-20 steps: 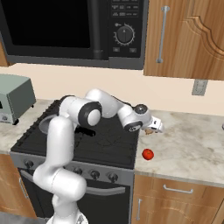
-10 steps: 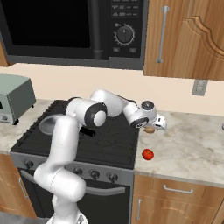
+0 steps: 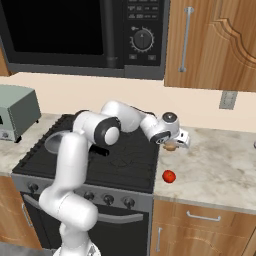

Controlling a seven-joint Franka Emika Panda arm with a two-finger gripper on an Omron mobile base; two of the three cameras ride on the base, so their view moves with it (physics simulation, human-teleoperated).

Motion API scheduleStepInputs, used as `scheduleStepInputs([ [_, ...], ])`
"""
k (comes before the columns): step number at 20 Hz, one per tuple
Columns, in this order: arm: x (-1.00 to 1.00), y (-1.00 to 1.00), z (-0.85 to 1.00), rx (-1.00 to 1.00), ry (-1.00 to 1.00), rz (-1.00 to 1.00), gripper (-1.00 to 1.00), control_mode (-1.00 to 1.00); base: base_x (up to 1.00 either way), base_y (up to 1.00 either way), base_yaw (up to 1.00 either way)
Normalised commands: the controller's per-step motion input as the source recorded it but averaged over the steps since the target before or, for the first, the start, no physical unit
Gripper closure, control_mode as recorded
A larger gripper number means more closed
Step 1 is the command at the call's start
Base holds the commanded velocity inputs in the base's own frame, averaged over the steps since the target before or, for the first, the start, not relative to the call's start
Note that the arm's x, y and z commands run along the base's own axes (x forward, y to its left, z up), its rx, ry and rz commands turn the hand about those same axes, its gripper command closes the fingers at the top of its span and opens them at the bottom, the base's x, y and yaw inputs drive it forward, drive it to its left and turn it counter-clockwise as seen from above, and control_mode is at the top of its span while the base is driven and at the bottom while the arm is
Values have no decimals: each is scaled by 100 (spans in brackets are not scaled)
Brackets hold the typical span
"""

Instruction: Place the pan on the front left burner on the stove. Then place the tomato and the onion in the pan and turn on the front left burner.

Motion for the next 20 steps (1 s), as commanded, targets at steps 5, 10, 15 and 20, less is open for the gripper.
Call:
scheduleStepInputs([
  [5,-74,32,5,0,-12,-4,100,-100,0,0,0],
  [10,-77,33,38,-6,-21,-4,100,-100,0,0,0],
  [15,-54,30,65,-7,-17,-3,100,-100,0,0,0],
  [20,-28,26,69,-2,-4,-1,100,-100,0,0,0],
])
